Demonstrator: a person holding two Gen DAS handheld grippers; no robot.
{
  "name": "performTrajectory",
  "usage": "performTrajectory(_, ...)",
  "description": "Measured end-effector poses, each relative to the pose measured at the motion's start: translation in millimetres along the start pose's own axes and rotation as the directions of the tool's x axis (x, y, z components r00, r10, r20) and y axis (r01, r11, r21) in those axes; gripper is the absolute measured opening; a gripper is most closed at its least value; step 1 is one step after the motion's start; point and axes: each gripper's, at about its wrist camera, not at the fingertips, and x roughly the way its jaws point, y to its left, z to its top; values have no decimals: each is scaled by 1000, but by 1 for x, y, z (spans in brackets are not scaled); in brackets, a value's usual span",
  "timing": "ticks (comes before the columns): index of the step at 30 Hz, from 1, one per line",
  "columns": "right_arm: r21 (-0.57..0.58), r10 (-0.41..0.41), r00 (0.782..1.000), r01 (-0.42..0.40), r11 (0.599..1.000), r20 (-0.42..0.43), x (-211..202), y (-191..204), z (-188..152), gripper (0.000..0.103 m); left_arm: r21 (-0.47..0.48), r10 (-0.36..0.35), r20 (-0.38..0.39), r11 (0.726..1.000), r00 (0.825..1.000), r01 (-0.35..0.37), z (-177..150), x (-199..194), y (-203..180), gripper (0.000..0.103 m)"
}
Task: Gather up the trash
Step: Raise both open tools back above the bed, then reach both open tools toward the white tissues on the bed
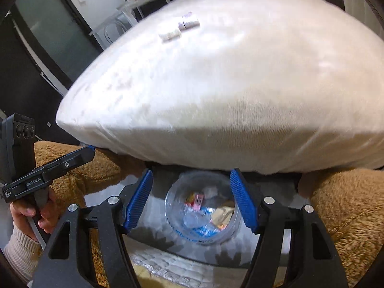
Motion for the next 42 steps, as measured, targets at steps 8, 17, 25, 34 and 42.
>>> performTrajectory(8, -79, 13, 982, 2, 997, 190, -42, 13, 1, 67, 73, -3, 168, 997, 986, -10, 1, -33, -21, 63)
performTrajectory(17, -86, 3, 961, 22, 996, 277, -61, 6, 29, 67, 69, 4, 201, 997, 980, -18, 14, -37, -23, 78)
performTrajectory(25, -82, 13, 969, 7, 997, 248, -47, -7, 67, 67, 48, -14, 175, 999, 984, 6, 49, -25, -17, 88)
performTrajectory(34, -86, -1, 974, 21, 996, 227, -13, -25, 125, 71, 9, 5, 151, 1000, 989, -6, 109, 7, -5, 96)
performTrajectory(42, -60, 46, 966, -32, 998, 253, 8, -33, 171, 94, 16, 12, 129, 1000, 992, -14, 165, 43, 5, 97)
